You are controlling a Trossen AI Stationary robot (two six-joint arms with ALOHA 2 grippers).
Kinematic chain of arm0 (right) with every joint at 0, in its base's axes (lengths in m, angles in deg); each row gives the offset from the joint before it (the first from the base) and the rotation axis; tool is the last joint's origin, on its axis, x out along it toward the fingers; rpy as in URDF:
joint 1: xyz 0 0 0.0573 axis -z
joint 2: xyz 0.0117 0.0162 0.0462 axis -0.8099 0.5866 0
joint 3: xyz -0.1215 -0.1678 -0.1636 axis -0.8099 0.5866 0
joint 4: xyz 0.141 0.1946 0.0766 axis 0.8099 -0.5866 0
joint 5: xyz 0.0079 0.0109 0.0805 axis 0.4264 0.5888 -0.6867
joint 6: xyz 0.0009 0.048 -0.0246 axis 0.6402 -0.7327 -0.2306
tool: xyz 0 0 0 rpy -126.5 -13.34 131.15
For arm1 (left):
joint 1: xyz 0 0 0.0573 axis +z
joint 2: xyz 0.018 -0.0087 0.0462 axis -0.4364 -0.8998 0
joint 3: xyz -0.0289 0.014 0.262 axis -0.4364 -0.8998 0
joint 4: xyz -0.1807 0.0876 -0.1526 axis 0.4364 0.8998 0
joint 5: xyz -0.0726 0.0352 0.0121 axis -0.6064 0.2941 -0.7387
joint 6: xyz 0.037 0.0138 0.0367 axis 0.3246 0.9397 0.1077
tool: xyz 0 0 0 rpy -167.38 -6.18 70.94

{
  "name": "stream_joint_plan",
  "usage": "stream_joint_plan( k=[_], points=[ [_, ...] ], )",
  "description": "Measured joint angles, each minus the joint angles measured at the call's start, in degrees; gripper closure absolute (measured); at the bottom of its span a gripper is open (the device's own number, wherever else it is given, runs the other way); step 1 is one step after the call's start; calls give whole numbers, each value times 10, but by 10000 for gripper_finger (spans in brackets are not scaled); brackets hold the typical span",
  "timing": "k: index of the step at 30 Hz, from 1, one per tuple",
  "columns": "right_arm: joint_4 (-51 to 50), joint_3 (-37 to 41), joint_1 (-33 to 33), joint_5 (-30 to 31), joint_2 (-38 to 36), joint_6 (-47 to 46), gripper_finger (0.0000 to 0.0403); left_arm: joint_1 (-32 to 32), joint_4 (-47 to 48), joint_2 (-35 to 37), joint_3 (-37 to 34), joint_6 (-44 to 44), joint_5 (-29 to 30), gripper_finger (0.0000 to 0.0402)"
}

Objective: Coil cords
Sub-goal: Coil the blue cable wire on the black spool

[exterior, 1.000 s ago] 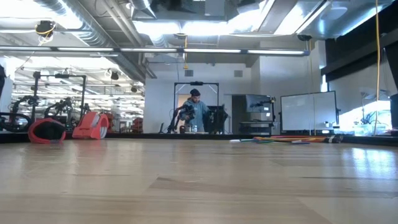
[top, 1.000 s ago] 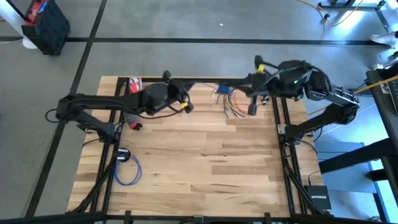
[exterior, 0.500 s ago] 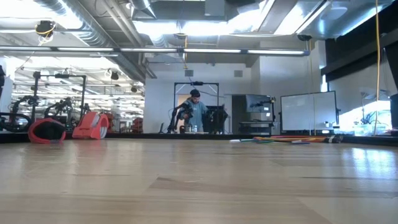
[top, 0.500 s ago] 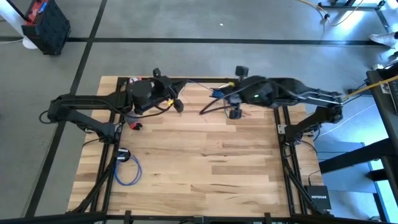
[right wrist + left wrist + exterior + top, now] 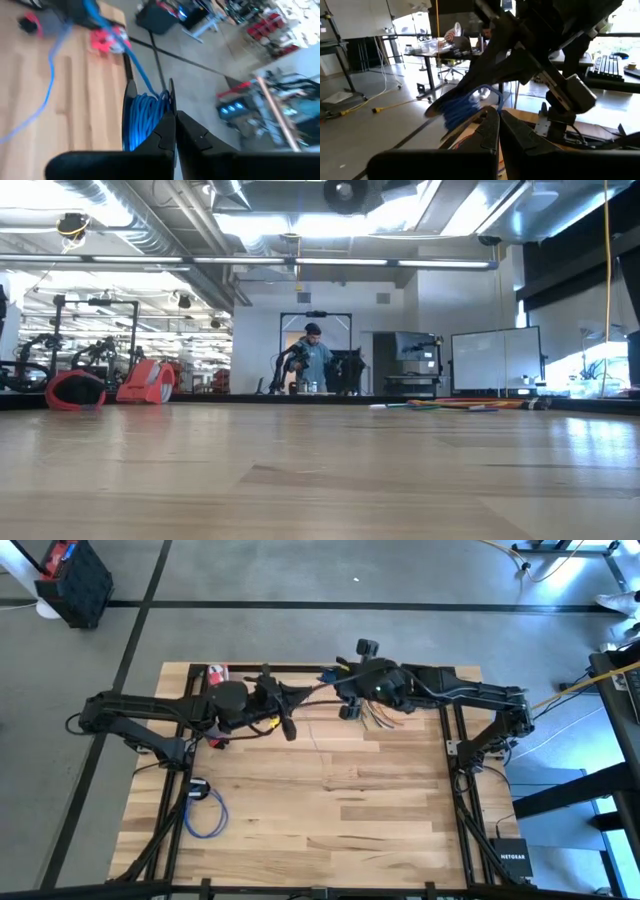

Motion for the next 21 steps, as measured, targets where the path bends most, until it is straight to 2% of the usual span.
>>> stream_joint_plan(
  k=[5, 14, 21],
  points=[
    [61, 0, 11, -82, 0, -5, 397, -9, -43, -25, 0, 15, 0, 401],
    [200, 0, 9, -131, -1, -8, 397, -12, -68, -66, 0, 15, 1, 401],
    [238, 3, 9, -151, -34, -15, 397, -6, -80, -81, 4, 19, 5, 401]
  ],
)
